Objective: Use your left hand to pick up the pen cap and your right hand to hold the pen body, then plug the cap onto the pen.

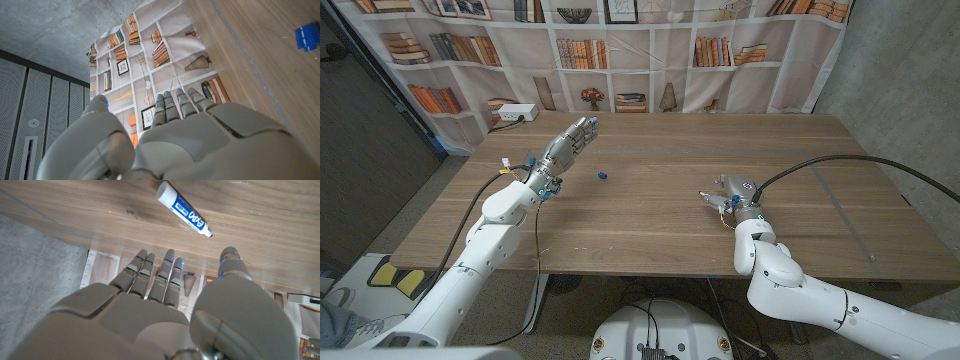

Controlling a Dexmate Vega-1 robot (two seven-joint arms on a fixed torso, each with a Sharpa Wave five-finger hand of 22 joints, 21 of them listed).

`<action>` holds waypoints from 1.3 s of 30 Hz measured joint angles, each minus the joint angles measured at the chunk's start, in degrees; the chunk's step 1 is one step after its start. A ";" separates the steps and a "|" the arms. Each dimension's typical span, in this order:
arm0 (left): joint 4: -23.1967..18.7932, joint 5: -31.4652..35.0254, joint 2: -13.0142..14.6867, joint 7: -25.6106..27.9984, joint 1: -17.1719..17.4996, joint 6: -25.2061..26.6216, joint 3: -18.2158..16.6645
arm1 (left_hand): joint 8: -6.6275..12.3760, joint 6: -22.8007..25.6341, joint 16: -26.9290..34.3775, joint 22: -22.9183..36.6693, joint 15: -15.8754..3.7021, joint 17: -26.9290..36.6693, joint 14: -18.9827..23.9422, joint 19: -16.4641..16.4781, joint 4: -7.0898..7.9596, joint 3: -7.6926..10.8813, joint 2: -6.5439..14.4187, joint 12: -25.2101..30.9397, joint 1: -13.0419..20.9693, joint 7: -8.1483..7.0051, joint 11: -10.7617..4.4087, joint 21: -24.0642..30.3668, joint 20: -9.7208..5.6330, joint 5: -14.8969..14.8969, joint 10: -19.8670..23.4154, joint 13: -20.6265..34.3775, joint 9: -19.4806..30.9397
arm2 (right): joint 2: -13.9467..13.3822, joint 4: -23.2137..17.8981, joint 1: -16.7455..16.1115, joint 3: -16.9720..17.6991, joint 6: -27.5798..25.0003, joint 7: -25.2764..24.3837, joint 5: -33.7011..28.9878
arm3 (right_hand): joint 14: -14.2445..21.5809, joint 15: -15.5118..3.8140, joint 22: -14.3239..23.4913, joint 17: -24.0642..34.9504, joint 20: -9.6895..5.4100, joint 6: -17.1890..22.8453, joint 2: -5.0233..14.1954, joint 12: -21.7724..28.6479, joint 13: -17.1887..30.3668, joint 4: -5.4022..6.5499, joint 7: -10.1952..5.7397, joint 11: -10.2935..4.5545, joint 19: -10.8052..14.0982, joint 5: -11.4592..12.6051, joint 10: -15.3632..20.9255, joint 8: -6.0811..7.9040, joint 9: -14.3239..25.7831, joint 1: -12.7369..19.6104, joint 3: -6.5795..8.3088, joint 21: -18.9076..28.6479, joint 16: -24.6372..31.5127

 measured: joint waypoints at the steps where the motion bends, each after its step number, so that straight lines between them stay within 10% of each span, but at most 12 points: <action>1: 0.01 0.01 0.00 -0.05 -0.01 0.00 0.00 | 0.00 0.00 0.00 0.00 0.00 0.00 0.00 0.00 0.00 0.00 0.00 0.00 0.00 0.00 0.00 0.00 0.00 0.00 0.00 0.00 0.00 | 0.04 0.11 0.18 -0.22 -0.21 0.11 0.00 | 0.00 0.00 0.00 0.00 0.00 0.33 0.14 0.24 0.00 0.14 -0.07 0.03 0.00 0.15 0.53 0.00 0.00 0.34 0.14 0.00 0.00; 39: -0.40 0.07 0.44 -0.70 0.55 0.25 -0.18 | -0.23 0.31 -0.24 0.00 0.01 0.00 -0.61 -0.21 0.25 -0.24 -0.01 0.00 -0.01 -0.32 0.01 -0.45 0.21 -0.50 -0.01 -0.01 -0.01 | 1.48 5.20 7.60 -9.35 -6.13 2.20 0.04 | 3.15 -0.28 0.01 -0.18 0.22 6.47 1.87 1.38 -0.01 -0.74 -3.20 -3.92 -0.22 1.26 5.40 0.63 -0.01 7.26 2.46 0.08 -0.01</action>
